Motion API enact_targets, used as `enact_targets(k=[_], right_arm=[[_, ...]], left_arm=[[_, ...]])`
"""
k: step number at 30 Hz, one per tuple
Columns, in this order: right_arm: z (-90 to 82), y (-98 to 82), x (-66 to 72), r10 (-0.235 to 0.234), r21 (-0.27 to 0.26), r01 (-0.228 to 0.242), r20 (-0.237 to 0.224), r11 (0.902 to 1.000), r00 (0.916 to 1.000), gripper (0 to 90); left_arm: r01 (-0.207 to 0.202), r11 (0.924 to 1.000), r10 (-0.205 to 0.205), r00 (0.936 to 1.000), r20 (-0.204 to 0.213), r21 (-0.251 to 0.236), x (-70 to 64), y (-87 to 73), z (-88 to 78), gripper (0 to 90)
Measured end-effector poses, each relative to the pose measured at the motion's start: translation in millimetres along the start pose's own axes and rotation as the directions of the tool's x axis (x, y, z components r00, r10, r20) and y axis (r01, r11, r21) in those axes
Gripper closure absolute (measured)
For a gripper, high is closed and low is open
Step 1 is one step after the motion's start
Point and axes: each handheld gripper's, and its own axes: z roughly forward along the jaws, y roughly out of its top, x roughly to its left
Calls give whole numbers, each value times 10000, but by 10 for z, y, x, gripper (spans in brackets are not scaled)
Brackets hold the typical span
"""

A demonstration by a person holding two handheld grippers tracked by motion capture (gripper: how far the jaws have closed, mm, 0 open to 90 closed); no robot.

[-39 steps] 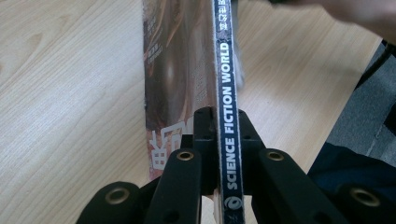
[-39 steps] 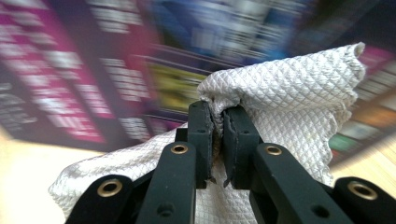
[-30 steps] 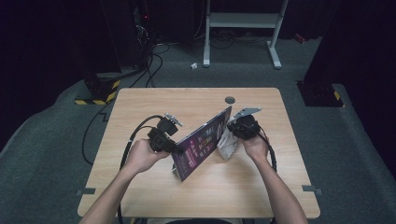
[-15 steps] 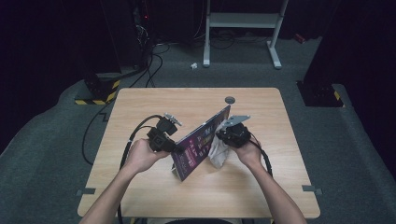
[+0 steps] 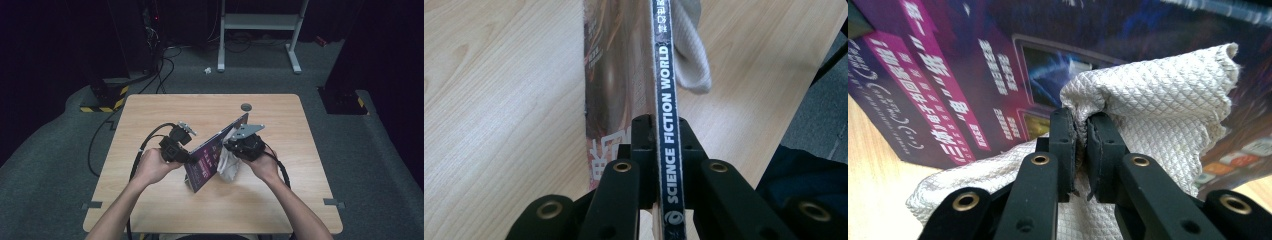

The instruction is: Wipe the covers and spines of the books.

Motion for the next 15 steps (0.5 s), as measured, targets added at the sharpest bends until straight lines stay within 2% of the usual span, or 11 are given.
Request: enact_targets(k=[1,3,4,6,8,11,13,15], right_arm=[[-13,13,-54,52,7,-52,194,10000,9998,820],[-29,15,-177,445,20,-447,476,9990,9979,820],[-40,4,-271,802,79,-809,689,9967,9944,820],[-48,-21,-390,1153,113,-1170,990,9931,9884,820],[-64,-53,-477,1564,42,-1578,1109,9875,9815,821],[-61,-38,-417,1369,22,-1378,1006,9905,9855,821],[-50,8,-274,980,30,-985,684,9951,9928,820],[-30,67,-100,398,-39,-398,234,9992,9989,821]], left_arm=[[6,10000,-6,10000,-17,-3,-1,-1,-1,835],[20,10000,-20,10000,-38,-1,-4,-5,-4,835],[10,10000,-10,10000,-33,-18,-6,-6,-3,835],[-22,10000,22,10000,19,-14,-12,-9,0,835],[-64,10000,64,10000,25,-19,-15,-5,0,835],[-63,10000,63,10000,7,-12,-12,2,2,835],[-49,10000,49,10000,-2,-13,-10,5,5,835],[11,10000,-11,10000,-38,-43,-10,3,6,835]])
